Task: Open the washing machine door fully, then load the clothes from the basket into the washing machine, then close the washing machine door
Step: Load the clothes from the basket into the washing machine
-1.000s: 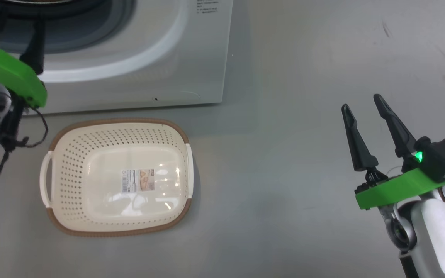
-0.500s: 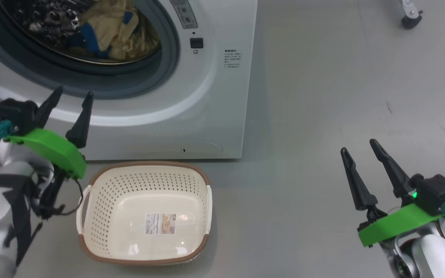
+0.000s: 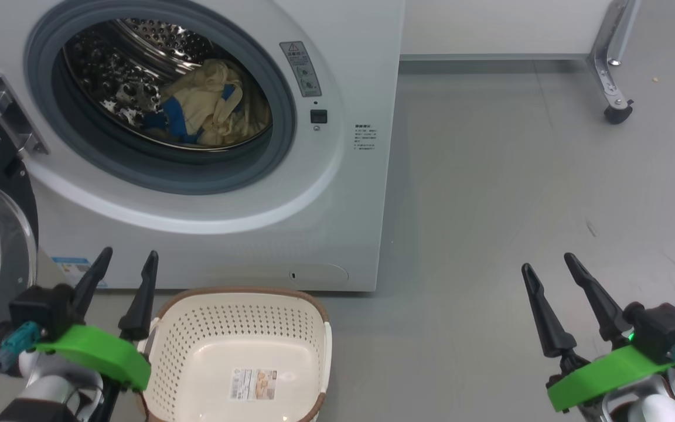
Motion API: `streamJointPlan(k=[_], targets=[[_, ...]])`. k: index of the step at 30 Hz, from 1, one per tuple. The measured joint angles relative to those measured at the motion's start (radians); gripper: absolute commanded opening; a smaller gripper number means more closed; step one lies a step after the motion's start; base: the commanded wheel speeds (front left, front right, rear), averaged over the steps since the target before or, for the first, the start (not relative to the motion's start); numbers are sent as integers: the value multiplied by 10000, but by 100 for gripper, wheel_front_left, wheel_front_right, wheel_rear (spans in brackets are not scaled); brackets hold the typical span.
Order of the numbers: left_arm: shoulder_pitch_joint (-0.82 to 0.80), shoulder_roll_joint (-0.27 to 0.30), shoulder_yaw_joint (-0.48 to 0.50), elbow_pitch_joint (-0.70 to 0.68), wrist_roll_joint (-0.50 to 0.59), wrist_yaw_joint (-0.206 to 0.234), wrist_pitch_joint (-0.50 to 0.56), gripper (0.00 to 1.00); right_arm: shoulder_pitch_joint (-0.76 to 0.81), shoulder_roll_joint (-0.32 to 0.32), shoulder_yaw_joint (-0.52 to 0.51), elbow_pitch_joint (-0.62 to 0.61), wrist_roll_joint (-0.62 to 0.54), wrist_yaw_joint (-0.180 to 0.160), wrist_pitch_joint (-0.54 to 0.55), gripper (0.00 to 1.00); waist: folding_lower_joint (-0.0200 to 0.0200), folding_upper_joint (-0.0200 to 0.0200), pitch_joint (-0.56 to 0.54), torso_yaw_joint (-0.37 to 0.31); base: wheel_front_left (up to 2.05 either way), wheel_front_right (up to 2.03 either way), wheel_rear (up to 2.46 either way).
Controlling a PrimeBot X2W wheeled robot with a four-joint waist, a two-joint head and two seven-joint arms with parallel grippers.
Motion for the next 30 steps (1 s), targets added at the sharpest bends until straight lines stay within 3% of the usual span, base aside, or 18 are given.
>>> streamJointPlan(k=[5,15,21,30], targets=[[1273,-6,610,-1083,364,508,0,100,179,104,-23,-46,44,0,0,100,0,0,-181,48,0,0,0],[2964,-832,1310,-1977,1256,702,0,100,360,374,-50,38,98,0,-13,100,0,0,-356,81,0,0,0],[3462,-1193,1707,-2054,1808,543,0,100,417,516,25,132,63,0,-19,100,0,0,-396,109,0,0,0],[3940,-1848,2428,-2174,2401,-125,0,100,410,570,42,236,-48,0,-33,100,1,-1,-312,5,0,0,0]])
